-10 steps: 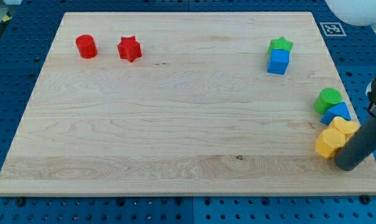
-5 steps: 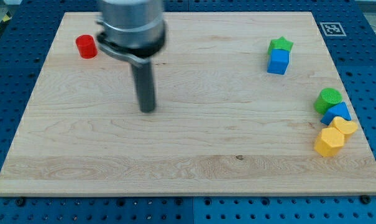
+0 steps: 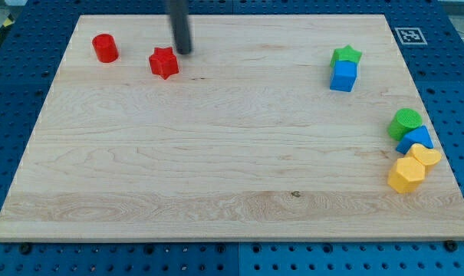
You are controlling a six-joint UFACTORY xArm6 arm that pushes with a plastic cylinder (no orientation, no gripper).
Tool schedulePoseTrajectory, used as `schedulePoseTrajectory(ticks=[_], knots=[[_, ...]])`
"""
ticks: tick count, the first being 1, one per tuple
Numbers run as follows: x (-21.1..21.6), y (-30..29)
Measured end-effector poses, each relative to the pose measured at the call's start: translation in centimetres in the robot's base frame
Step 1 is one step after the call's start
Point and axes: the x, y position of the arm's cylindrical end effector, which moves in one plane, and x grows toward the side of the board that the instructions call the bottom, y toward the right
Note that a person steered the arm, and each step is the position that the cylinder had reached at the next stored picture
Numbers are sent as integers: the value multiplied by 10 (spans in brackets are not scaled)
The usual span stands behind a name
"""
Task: Slide red star to the top of the green circle
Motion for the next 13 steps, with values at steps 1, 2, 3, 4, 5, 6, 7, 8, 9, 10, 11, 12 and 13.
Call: schedulePoseTrajectory(ticks=[1,2,3,4,5,6,7,8,9,10,11,12,13], knots=[[-4,30],[-9,-8],[-9,-60],[-1,-99],[36,-108],[55,-62],[55,37],[55,98],[51,75],[14,86],[19,152],[69,202],[94,207]])
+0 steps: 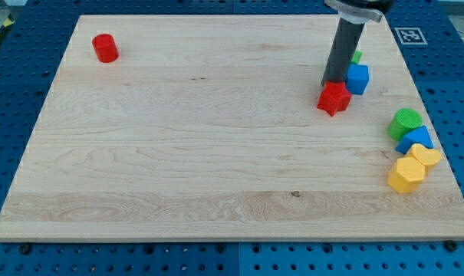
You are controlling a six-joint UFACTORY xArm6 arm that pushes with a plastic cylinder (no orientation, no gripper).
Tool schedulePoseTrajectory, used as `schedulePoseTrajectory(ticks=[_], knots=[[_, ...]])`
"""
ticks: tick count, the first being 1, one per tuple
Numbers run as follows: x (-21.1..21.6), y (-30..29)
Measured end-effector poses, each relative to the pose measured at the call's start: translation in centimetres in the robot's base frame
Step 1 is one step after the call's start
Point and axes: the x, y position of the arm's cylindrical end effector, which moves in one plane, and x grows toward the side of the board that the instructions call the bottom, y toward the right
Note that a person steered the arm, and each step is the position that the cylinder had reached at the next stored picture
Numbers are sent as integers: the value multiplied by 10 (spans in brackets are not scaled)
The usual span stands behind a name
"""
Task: Slide red star to the top of the green circle
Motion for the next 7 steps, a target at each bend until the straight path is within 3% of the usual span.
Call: schedulePoseTrajectory(ticks=[2,3,5,7], knots=[[-15,-49],[26,-50],[39,22],[28,20]])
